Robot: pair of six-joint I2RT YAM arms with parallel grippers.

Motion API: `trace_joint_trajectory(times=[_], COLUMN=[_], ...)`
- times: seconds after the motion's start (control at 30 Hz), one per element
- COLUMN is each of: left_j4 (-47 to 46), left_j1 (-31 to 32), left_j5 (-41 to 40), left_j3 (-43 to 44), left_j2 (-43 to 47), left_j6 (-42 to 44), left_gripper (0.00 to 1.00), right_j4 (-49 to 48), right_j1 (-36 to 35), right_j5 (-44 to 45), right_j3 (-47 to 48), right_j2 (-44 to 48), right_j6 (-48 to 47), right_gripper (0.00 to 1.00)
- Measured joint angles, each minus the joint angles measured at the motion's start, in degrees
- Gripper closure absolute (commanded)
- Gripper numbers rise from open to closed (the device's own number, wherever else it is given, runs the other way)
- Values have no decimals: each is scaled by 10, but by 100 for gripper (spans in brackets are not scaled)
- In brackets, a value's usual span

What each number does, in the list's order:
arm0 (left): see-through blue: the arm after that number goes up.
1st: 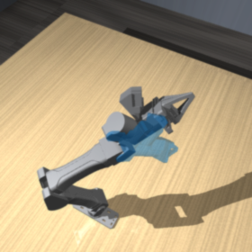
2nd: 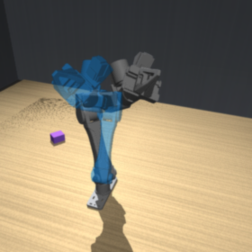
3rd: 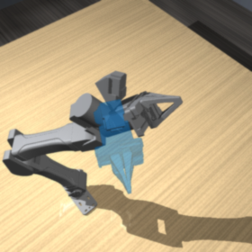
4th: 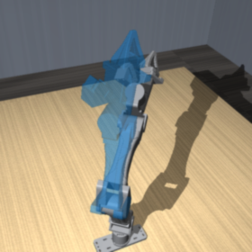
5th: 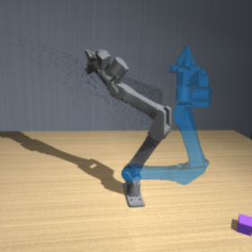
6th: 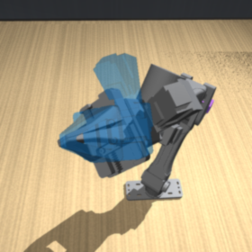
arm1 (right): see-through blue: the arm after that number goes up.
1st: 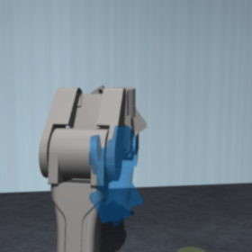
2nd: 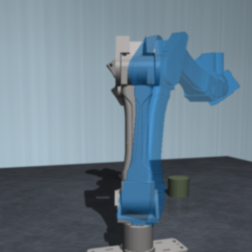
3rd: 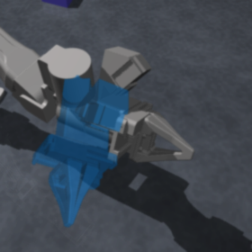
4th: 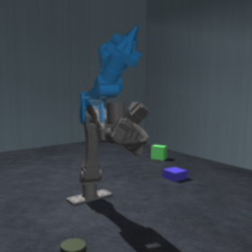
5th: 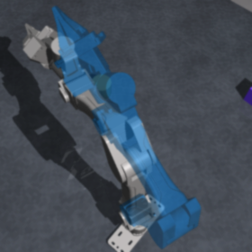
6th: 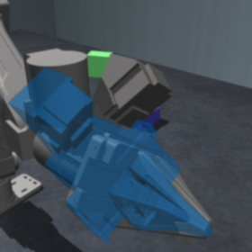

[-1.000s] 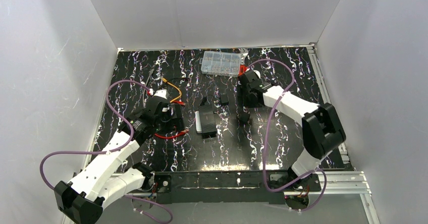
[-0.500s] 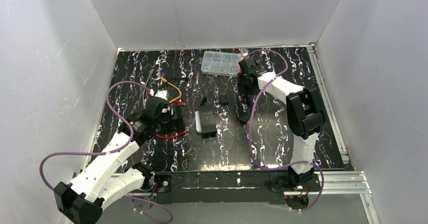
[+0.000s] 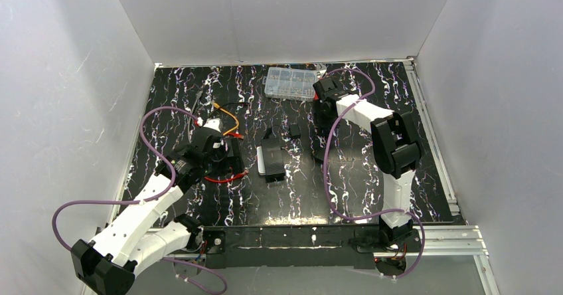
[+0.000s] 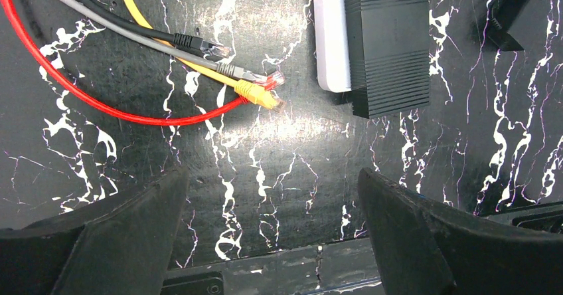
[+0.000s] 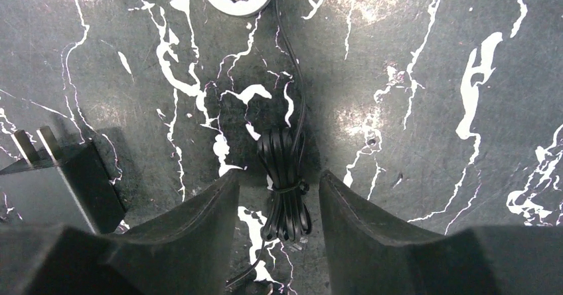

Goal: Insert the plug into the switch port
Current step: Pick up the connector from the center of the board.

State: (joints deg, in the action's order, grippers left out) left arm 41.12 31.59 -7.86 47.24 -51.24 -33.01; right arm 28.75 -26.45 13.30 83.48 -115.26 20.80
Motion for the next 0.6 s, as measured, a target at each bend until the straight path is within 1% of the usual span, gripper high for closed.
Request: trace_joint_trajectory(times=[0.13, 0.37, 0.5, 0.57, 0.6], left_j4=[0, 0, 0, 0, 1], left_j1=[0, 0, 0, 0, 0], left_j5=[0, 0, 0, 0, 0], left_j3=[0, 0, 0, 0, 0], left_j2=[0, 0, 1, 1, 2], left_j6=[0, 0, 0, 0, 0], left_gripper=[1, 1, 0, 0, 1], right_j4=[-1, -2, -3, -2, -2], right_j1=[1, 1, 1, 1, 1], right_j5=[0, -7, -7, -6, -6], right_j3=[0, -1, -9, -9, -9], right_j2=[0, 0, 0, 0, 0], right_j6=[0, -1, -1, -2, -2], right_gripper=[58, 65, 67, 70, 74])
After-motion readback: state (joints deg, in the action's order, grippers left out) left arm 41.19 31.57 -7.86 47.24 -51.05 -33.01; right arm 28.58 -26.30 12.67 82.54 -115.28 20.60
